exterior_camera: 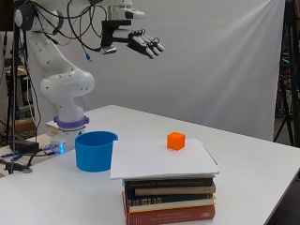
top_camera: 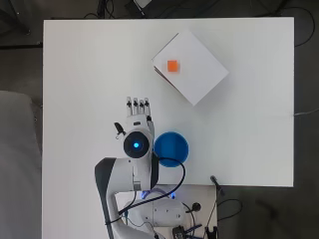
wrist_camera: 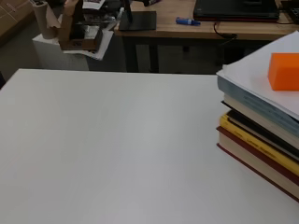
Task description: Teleoperate dual arm-hand system to pick and place objects
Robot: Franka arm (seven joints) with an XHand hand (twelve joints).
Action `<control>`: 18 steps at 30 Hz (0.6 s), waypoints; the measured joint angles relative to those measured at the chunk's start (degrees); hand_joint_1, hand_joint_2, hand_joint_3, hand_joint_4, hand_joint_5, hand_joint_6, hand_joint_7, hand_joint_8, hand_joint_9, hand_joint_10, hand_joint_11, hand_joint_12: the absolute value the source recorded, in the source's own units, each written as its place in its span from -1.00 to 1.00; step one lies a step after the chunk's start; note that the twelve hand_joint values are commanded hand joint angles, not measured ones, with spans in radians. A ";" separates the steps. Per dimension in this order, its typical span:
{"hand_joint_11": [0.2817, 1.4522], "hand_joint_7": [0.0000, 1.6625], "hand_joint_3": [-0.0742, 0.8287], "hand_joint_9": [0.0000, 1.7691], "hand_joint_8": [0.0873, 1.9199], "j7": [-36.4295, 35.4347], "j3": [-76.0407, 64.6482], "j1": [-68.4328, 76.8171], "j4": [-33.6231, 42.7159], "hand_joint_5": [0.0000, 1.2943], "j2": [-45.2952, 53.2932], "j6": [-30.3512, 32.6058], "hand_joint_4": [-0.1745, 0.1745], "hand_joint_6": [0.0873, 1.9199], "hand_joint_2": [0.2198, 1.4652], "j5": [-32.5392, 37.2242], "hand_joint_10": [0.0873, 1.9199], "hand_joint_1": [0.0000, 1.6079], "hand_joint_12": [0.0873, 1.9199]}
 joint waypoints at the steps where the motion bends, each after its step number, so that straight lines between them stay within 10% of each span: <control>1: -0.65 -0.36 -0.82 -0.27 -1.00 0.16 0.81 0.24 1.07 -0.42 0.44 -0.02 0.05 -1.00 0.35 1.84 -1.00 -0.57 -1.00; 6: -0.73 -0.49 -0.82 -0.39 -1.00 2.63 3.50 0.46 6.42 -0.51 6.95 -0.05 -0.03 -1.00 0.38 9.73 -1.00 -0.61 -1.00; 18: -0.79 -0.60 -0.81 -0.49 -1.00 14.34 4.09 0.14 24.96 -0.58 36.18 3.23 -0.11 -1.00 0.46 2.08 -1.00 -0.54 -1.00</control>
